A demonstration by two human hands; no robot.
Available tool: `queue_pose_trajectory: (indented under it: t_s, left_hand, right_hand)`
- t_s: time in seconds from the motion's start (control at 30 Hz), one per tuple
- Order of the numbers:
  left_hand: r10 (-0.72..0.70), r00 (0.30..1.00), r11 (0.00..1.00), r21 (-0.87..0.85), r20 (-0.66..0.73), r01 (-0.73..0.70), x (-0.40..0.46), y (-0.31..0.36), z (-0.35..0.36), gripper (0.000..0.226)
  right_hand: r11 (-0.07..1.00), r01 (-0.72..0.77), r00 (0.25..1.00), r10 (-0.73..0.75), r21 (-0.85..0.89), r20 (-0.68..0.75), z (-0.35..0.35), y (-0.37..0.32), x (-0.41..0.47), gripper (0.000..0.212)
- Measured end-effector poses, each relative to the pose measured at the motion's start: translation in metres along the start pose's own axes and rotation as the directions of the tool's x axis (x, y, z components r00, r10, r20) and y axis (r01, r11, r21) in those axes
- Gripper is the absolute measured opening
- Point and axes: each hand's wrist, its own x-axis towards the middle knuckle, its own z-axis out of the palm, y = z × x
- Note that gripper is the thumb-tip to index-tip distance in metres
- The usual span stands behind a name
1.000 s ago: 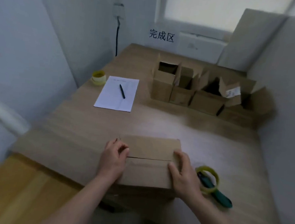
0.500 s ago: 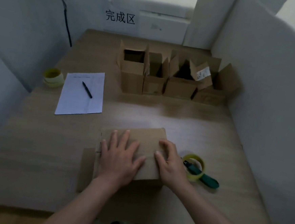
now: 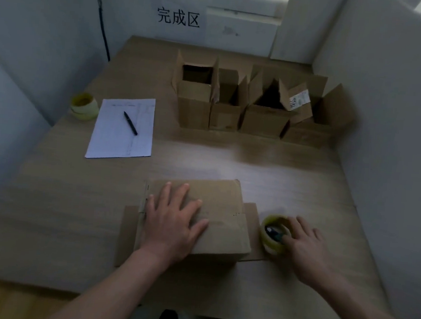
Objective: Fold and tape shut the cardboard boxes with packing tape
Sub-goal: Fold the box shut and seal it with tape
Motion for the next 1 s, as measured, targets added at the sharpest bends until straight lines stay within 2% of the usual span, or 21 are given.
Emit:
queue_pose_trajectory:
  t_s: [0.07,0.1,0.13,0.2,0.23,0.3,0.37,0.43,0.5,0.57,0.63,0.7,0.8,0.9,1.0]
  left_hand:
    - [-0.004,1.000,1.000,0.005,-0.007,0.004,0.000,0.001,0.000,0.066]
    - [-0.004,1.000,1.000,0.010,-0.014,0.004,0.000,0.001,0.000,0.067]
    - [-0.007,1.000,1.000,0.012,-0.018,0.007,0.000,0.001,0.001,0.067]
    - [-0.011,1.000,1.000,0.007,-0.019,0.011,0.000,0.000,0.002,0.067]
    - [-0.011,1.000,1.000,0.006,-0.021,0.011,0.000,0.001,0.002,0.065]
    - [-0.010,0.999,1.000,0.007,-0.039,0.010,0.000,0.003,0.000,0.060]
    - [-0.009,0.997,1.000,-0.020,-0.079,0.007,-0.002,0.005,-0.002,0.049]
    - [-0.002,0.991,0.997,-0.080,-0.134,-0.009,-0.004,0.004,-0.002,0.036]
    - [-0.011,0.980,0.976,-0.214,-0.197,-0.032,-0.006,0.001,-0.002,0.024]
    - [-0.091,0.958,0.909,-0.415,-0.271,-0.031,-0.008,-0.004,-0.005,0.025]
    - [-0.175,0.940,0.793,-0.607,-0.292,-0.040,-0.008,-0.006,-0.015,0.032]
    - [-0.173,0.954,0.684,-0.727,-0.244,-0.062,-0.003,-0.005,-0.029,0.035]
    - [-0.043,0.994,0.598,-0.800,-0.097,-0.052,0.012,-0.003,-0.050,0.031]
    - [0.087,0.992,0.564,-0.826,0.089,0.024,0.026,-0.001,-0.067,0.030]
    - [0.156,0.970,0.573,-0.817,0.187,0.066,0.034,-0.002,-0.077,0.025]
  right_hand:
    - [0.991,0.007,0.998,0.002,0.132,-0.068,-0.015,0.005,0.005,0.038]
    - [0.956,-0.008,0.992,0.044,0.294,-0.117,-0.028,0.005,0.007,0.033]
    - [0.869,-0.024,0.981,0.116,0.494,-0.157,-0.043,0.003,0.009,0.024]
    - [0.551,0.016,0.963,0.215,0.834,-0.161,-0.079,-0.011,0.011,0.008]
    - [0.391,0.066,0.968,0.199,0.918,-0.155,-0.097,-0.024,0.012,0.011]
    - [0.175,0.192,0.970,0.116,0.966,-0.213,-0.125,-0.054,0.014,0.018]
    - [0.090,0.263,0.964,0.026,0.961,-0.266,-0.138,-0.085,0.015,0.020]
    - [0.069,0.231,0.972,-0.061,0.971,-0.227,-0.136,-0.110,0.016,0.027]
    - [0.105,0.193,0.978,-0.095,0.976,-0.183,-0.126,-0.125,0.015,0.032]
    - [0.132,0.187,0.981,-0.082,0.973,-0.177,-0.120,-0.130,0.017,0.032]
    - [0.149,0.219,0.974,-0.089,0.964,-0.207,-0.119,-0.131,0.019,0.033]
    - [0.173,0.254,0.966,-0.094,0.952,-0.241,-0.118,-0.131,0.020,0.041]
    - [0.186,0.299,0.954,-0.087,0.936,-0.288,-0.117,-0.130,0.021,0.043]
    - [0.212,0.318,0.948,-0.094,0.924,-0.305,-0.117,-0.130,0.022,0.040]
    - [0.198,0.310,0.950,-0.107,0.930,-0.294,-0.117,-0.129,0.024,0.042]
